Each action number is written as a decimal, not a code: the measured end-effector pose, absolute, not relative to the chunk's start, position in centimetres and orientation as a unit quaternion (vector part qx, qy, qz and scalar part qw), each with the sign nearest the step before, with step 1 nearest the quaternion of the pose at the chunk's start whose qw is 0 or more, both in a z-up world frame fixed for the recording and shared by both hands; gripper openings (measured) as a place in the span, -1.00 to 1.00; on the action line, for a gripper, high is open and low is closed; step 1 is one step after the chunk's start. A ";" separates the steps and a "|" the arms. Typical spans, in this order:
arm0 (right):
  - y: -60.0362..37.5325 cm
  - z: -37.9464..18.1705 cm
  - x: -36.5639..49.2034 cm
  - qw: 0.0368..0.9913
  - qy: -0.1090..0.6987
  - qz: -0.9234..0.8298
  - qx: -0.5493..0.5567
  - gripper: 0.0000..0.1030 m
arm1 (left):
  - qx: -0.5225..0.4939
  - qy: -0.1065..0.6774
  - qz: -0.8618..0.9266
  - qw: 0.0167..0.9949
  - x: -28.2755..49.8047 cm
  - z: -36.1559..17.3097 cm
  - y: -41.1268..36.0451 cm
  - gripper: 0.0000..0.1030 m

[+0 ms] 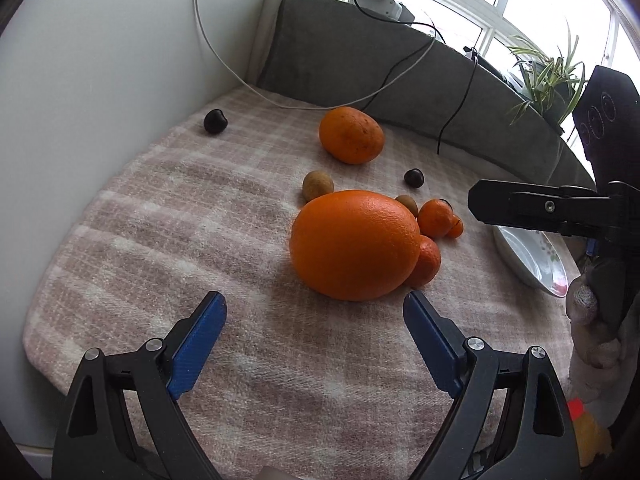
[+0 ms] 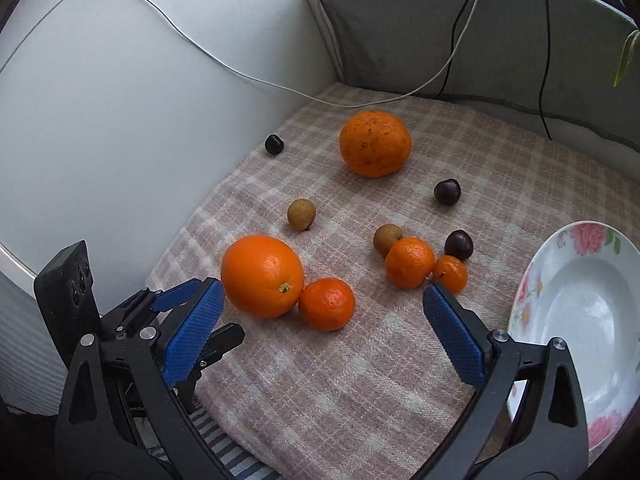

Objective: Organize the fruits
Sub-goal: 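Move the right gripper toward the large orange, then close the right gripper around the large orange and lift it, then carry the large orange onto the white floral plate and open the right gripper, then withdraw the right gripper from the plate toward the tangerines, then close the right gripper around a tangerine and lift it, then carry the tangerine onto the plate beside the large orange and release it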

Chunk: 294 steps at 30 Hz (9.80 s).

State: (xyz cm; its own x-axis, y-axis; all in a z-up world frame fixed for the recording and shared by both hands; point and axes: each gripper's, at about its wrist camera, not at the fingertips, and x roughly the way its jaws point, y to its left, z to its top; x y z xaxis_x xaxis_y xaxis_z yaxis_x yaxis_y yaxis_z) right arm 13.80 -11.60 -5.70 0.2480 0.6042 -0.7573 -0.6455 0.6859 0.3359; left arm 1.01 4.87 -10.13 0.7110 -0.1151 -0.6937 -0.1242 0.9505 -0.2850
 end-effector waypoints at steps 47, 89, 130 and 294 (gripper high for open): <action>-6.4 -7.6 14.7 0.710 0.524 0.471 -0.001 0.31 | -0.189 0.360 -0.062 0.911 1.9 -8.9 4.0 0.19; -28.2 -3.4 11.4 0.829 0.455 0.310 0.100 0.31 | -0.092 0.368 -0.248 0.891 6.8 -6.5 -14.0 0.19; -32.6 -2.5 11.2 0.889 0.395 0.217 0.081 0.57 | -0.050 0.360 -0.210 0.907 5.1 -6.5 -12.4 0.24; -34.4 -5.6 16.6 0.881 0.428 0.200 -0.013 -0.26 | -0.071 0.372 -0.248 0.892 7.0 -6.5 -14.7 -0.28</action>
